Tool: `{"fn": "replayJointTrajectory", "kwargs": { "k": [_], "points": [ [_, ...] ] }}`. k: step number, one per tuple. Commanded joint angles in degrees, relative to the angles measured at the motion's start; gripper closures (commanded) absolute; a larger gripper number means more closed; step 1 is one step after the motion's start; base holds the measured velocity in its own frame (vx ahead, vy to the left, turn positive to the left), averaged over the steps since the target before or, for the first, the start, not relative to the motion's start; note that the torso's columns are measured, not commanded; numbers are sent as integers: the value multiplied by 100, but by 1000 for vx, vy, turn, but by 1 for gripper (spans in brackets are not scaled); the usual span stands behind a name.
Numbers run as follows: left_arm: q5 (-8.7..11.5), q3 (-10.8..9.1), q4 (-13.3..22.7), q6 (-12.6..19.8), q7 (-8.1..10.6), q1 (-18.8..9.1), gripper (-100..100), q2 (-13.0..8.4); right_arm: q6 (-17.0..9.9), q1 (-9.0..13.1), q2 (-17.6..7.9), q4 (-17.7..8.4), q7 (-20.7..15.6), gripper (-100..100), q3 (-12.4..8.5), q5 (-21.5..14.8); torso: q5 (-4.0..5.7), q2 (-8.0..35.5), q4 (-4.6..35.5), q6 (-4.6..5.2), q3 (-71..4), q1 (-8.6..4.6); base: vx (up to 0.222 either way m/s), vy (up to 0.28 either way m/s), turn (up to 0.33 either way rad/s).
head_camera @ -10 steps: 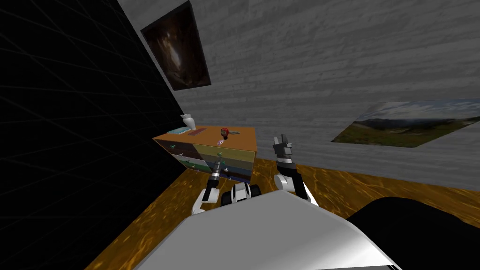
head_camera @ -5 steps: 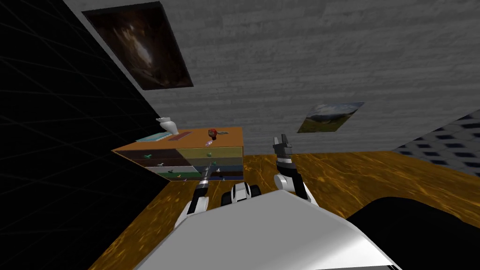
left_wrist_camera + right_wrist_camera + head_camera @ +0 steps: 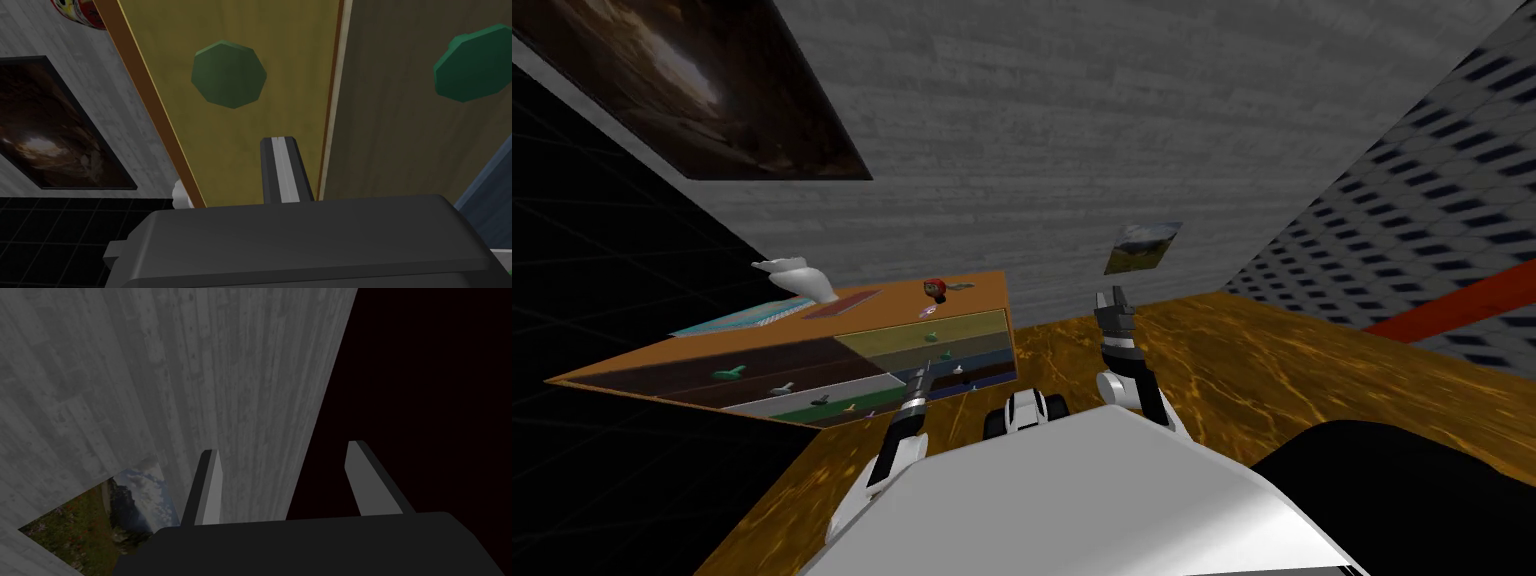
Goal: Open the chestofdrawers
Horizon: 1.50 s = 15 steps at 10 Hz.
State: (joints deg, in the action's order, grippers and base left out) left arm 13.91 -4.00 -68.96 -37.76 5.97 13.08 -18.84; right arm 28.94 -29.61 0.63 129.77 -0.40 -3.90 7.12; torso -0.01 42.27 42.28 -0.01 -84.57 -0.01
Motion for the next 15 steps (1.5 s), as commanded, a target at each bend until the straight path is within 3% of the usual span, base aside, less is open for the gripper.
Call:
{"fn": "replayJointTrajectory", "kwargs": {
  "k": [1, 2, 3, 4, 5, 6, 7, 8, 9, 12, 14, 15],
  "points": [
    [346, -378, 105, -146, -36, 174, 100, -176, 0, 1, 0, 0, 0, 0, 0, 0, 2, 9, 2, 0, 3, -3, -113, -82, -331],
    [573, -591, 215, -236, -24, 299, 100, -384, 0, 0, 0, 0, 0, 0, 0, 0, 2, 0, 1, 1, 0, 1, -94, -104, -361],
    [640, -685, 215, -236, -24, 299, 100, -384, 0, 0, 0, 0, 0, 0, 0, 0, 2, -3, -1, 0, -3, -3, -91, -81, -416],
    [869, -905, 325, -325, -12, 425, 100, -591, 0, 0, 0, 0, 0, 0, 0, 0, -1, -5, -1, 4, -4, 7, -99, -96, -349],
    [933, -992, 325, -325, -12, 425, 100, -591, 0, -1, 0, 0, 0, 0, 0, 0, 0, 3, 0, -2, 0, 2, -86, -81, -392],
    [1172, -1227, 435, -414, 0, 550, 100, -798, 0, 0, -1, 0, 0, 0, -1, 0, -1, -1, 1, 4, 0, 7, -88, -82, -418],
    [1226, -1298, 435, -414, 0, 550, 100, -798, 0, -1, -1, 0, 0, 0, -1, 0, 0, 4, 1, -1, 1, 4, -71, -100, -445],
    [1172, -1245, 318, -331, -17, 574, 100, -762, 0, -1, 0, 0, 0, 0, -1, 0, 0, -2, 0, 4, -1, -2, -26, -43, -86],
    [1158, -1275, 416, -429, -78, 509, -100, -681, 0, -3, -1, 0, 0, 0, -2, 0, -3, -13, -4, -7, -8, 17, 91, 25, 13],
    [1123, -1307, 537, -543, -171, 416, -100, -556, 1, -6, -3, 0, 0, 0, -4, 1, -5, -21, -7, 1, -16, 22, 148, 84, -13],
    [1192, -1369, 440, -338, -91, 413, -100, -722, 1, -4, -2, 0, 0, 0, -4, 0, 4, 32, 8, 0, 17, -14, 76, 41, -18],
    [1173, -1353, 356, -391, -142, 483, -100, -639, 0, -4, -2, 0, 0, 0, -3, 0, 9, 20, 8, 2, 13, -20, 54, 19, -9]
  ]
}}
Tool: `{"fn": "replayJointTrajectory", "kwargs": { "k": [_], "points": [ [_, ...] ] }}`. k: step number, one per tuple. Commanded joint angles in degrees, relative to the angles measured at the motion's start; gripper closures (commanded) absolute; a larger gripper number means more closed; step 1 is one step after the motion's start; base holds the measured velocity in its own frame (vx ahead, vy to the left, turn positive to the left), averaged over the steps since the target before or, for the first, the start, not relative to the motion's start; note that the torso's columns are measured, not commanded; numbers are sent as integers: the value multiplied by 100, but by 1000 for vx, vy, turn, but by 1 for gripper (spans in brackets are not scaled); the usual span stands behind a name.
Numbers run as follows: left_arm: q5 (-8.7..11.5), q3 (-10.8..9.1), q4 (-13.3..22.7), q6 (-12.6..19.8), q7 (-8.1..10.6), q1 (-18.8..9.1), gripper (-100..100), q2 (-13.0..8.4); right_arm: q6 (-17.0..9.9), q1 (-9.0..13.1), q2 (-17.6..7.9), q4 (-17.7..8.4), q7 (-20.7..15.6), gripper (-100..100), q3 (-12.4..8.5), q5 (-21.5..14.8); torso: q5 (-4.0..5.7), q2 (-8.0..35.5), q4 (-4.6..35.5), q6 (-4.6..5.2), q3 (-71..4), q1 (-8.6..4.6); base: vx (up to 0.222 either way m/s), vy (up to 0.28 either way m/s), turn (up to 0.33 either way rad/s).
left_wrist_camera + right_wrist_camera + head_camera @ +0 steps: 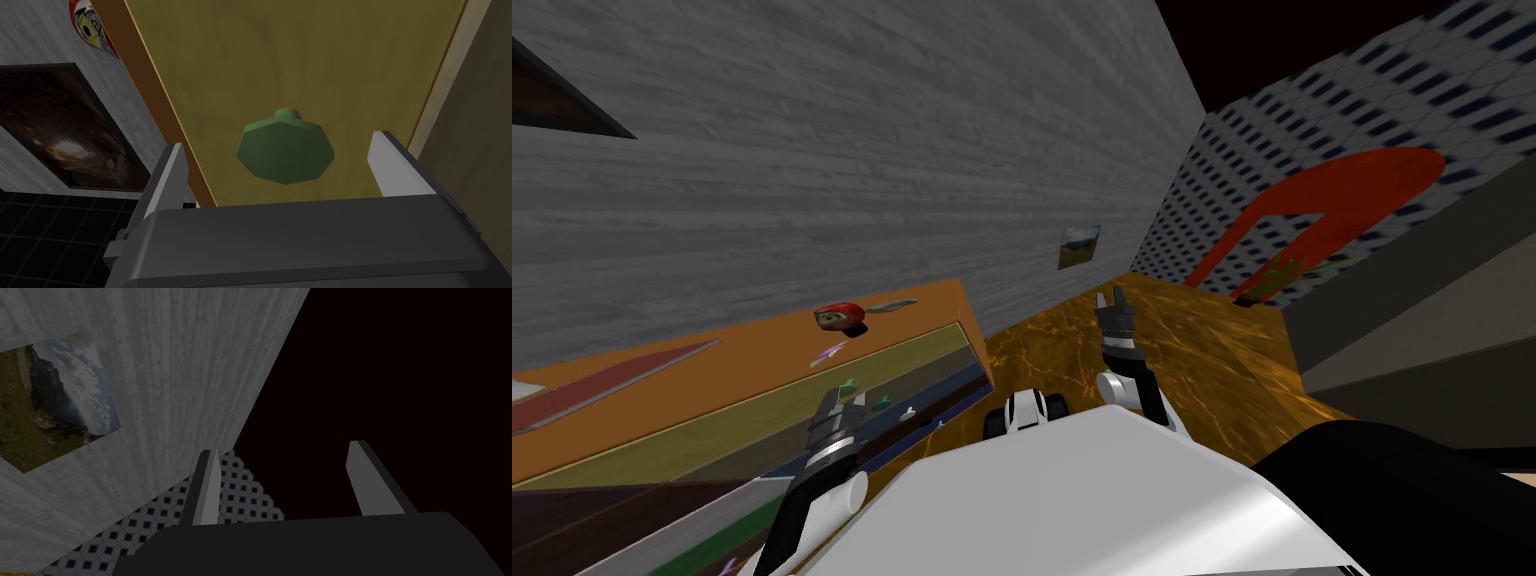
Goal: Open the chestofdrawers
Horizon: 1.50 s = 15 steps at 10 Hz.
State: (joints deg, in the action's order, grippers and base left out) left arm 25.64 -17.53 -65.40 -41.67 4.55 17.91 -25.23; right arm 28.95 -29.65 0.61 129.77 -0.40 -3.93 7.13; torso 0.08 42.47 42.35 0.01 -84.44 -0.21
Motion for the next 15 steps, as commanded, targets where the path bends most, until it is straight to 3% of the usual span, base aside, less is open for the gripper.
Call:
{"fn": "replayJointTrajectory", "kwargs": {
  "k": [1, 7, 8, 11, 13, 14, 15],
  "points": [
    [-35, 44, 137, -104, -4, -47, 100, 42, 0, 1, 0, 0, 0, 0, 0, 0, -4, -1, -3, -1, -3, 5, -30, -15, 23],
    [30, 54, -13, -21, 114, 84, 100, -105, 0, 3, 1, 0, 0, 0, 2, 0, -7, -19, -7, -1, -14, 19, -108, -52, 21],
    [-7, 51, 73, -72, 56, 19, -100, -26, 0, 2, 1, 0, 0, 0, 1, 0, -12, -46, -14, 1, -28, 35, 68, 25, -20],
    [-60, 46, 196, -150, -29, -77, -100, 83, 0, -2, -1, 0, 0, 0, -1, 0, -12, -53, -18, 0, -36, 32, 154, 68, -19],
    [9, -15, 96, 29, 43, -68, -100, -67, 0, 0, 0, 0, 0, 0, 0, 0, -5, 12, 0, -2, 4, 9, 72, 35, -17],
    [-17, 15, 123, -64, 17, -50, -100, -10, 0, 0, 0, 0, 0, 0, 0, 0, -2, 12, 3, 0, 7, 7, 41, 17, -9],
    [-12, 9, 118, -44, 26, -52, 100, -20, 0, 1, 0, 0, 0, 0, 0, 0, -5, 7, 0, -2, 3, 9, 7, 3, 1]
  ]
}}
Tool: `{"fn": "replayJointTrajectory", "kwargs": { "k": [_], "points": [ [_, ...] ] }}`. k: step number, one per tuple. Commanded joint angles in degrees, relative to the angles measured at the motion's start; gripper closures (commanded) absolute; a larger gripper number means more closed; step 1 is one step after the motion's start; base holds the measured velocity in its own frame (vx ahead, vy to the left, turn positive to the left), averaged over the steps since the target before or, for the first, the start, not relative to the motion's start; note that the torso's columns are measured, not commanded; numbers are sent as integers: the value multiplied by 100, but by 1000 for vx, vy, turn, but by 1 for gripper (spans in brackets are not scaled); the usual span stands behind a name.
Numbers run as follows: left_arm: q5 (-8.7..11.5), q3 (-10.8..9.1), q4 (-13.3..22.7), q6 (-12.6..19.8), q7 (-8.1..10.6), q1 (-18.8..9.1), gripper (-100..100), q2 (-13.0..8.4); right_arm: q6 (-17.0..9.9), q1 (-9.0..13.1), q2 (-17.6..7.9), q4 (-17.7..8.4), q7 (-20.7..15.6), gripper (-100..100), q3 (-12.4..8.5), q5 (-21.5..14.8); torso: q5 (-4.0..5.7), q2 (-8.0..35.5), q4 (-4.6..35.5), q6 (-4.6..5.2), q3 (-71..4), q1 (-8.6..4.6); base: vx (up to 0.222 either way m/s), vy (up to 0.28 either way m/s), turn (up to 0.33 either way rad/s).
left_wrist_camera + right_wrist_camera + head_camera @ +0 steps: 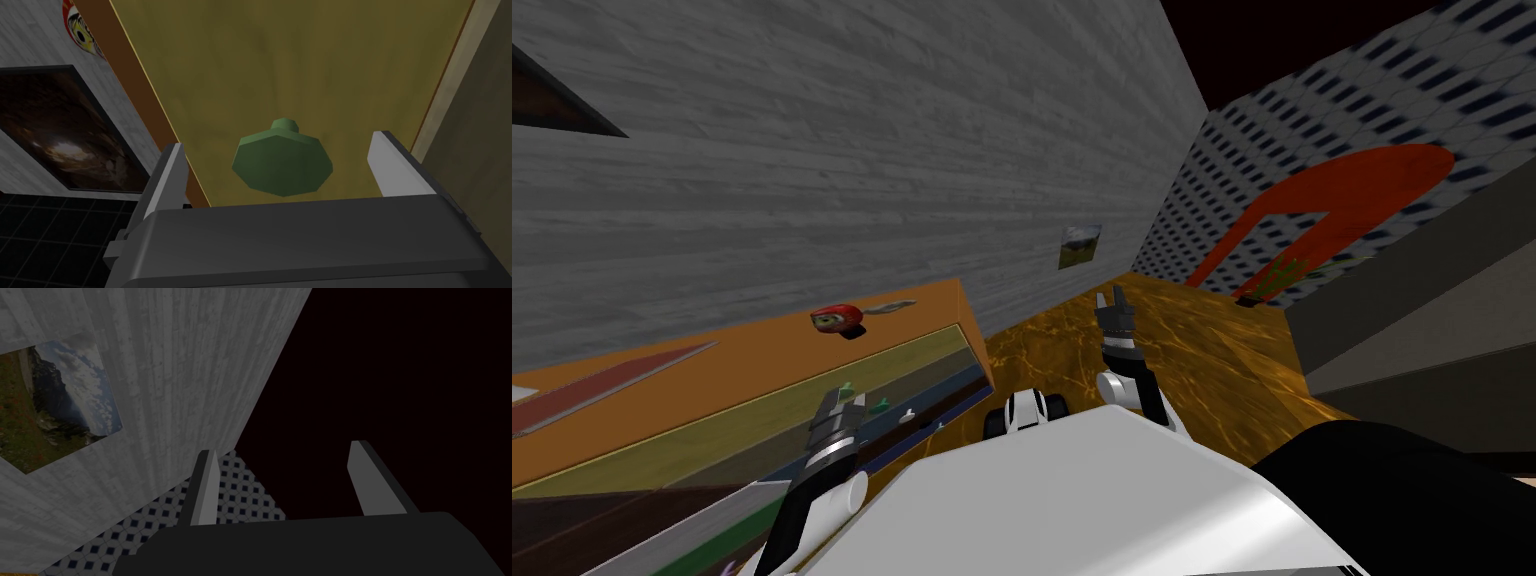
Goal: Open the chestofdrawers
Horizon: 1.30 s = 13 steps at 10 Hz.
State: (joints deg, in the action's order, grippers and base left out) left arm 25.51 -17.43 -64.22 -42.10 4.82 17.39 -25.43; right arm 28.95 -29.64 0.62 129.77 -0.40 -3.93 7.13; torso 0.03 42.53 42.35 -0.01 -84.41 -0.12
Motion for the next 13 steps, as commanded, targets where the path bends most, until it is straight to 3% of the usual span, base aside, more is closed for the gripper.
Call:
{"fn": "replayJointTrajectory", "kwargs": {
  "k": [1, 5, 13],
  "points": [
    [17, 22, -62, 0, 40, 80, 100, -31, 0, 0, 0, 0, 0, 0, 0, 0, 2, -6, 0, 0, -5, 2, -103, -57, 24],
    [26, 76, -79, 40, 83, 166, 100, -42, -1, 3, 1, 0, 0, 0, 2, 0, 53, 16, 24, -13, 0, -41, -149, -68, 21],
    [101, 195, -414, -129, 194, 622, 100, -103, 0, 2, 1, 0, 0, 0, 1, 0, 36, 5, 14, -5, -5, -34, -151, -66, 32]
  ]
}}
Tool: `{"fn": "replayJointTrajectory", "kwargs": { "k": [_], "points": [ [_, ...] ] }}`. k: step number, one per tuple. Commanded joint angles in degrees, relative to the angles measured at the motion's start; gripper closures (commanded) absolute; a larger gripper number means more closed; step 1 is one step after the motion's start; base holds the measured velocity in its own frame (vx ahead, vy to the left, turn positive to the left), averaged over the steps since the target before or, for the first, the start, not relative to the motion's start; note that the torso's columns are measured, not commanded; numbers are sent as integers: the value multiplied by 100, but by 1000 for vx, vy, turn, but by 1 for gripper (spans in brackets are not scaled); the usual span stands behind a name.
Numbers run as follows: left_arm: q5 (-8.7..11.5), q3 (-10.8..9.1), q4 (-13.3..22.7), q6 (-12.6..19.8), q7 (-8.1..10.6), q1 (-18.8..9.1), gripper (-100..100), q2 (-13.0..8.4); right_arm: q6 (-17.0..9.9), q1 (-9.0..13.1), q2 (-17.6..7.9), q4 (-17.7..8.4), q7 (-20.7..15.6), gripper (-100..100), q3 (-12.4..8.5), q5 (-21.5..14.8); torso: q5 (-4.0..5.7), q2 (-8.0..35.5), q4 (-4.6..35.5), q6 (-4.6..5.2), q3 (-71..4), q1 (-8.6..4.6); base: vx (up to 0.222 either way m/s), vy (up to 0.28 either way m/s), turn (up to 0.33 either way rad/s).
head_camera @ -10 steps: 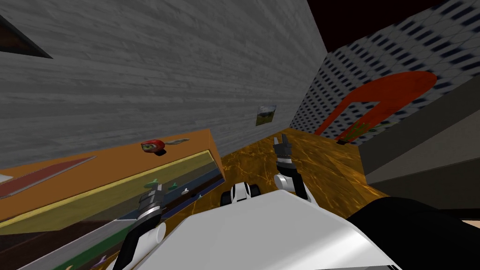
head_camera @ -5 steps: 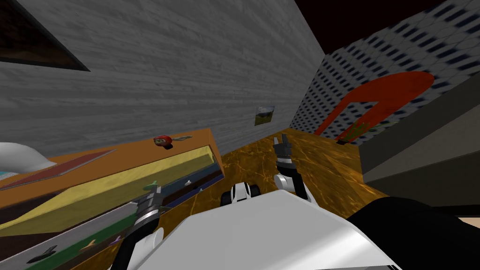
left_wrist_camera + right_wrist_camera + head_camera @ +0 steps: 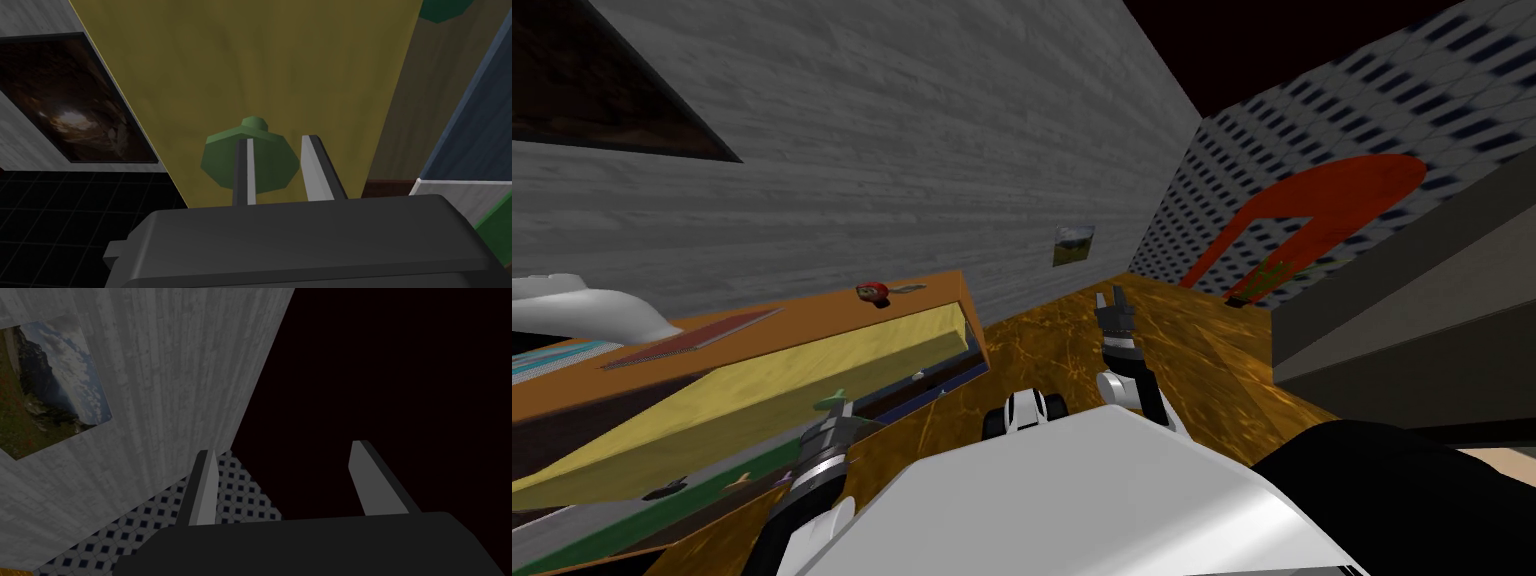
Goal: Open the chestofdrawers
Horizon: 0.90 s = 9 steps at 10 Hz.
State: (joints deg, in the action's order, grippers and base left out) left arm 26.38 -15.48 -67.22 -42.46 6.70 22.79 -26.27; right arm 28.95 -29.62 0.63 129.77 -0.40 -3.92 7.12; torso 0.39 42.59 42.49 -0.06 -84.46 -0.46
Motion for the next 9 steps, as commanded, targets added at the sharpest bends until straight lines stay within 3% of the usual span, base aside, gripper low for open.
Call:
{"fn": "replayJointTrajectory", "kwargs": {
  "k": [1, 4, 5, 9],
  "points": [
    [22, 11, -163, -136, 17, 132, 100, -31, 0, 0, 0, 0, 0, 0, 0, 0, 4, 0, 2, 3, -1, 0, -171, -58, 28],
    [38, 79, -239, -158, 43, 293, 100, -17, 0, 0, -1, 0, 0, 0, 0, 0, 3, -8, -4, -5, -10, 11, -132, -35, 24],
    [165, 3, -412, 79, 161, 432, -100, -198, 0, 0, 0, 0, 0, 0, 0, 0, 2, 8, 2, -5, 3, 7, -62, -68, 5],
    [386, -145, -732, 353, 365, 689, -100, -540, 1, -3, -1, 1, 0, 0, -1, 0, -37, -48, -22, 16, -23, 53, 35, -52, -2]
  ]
}}
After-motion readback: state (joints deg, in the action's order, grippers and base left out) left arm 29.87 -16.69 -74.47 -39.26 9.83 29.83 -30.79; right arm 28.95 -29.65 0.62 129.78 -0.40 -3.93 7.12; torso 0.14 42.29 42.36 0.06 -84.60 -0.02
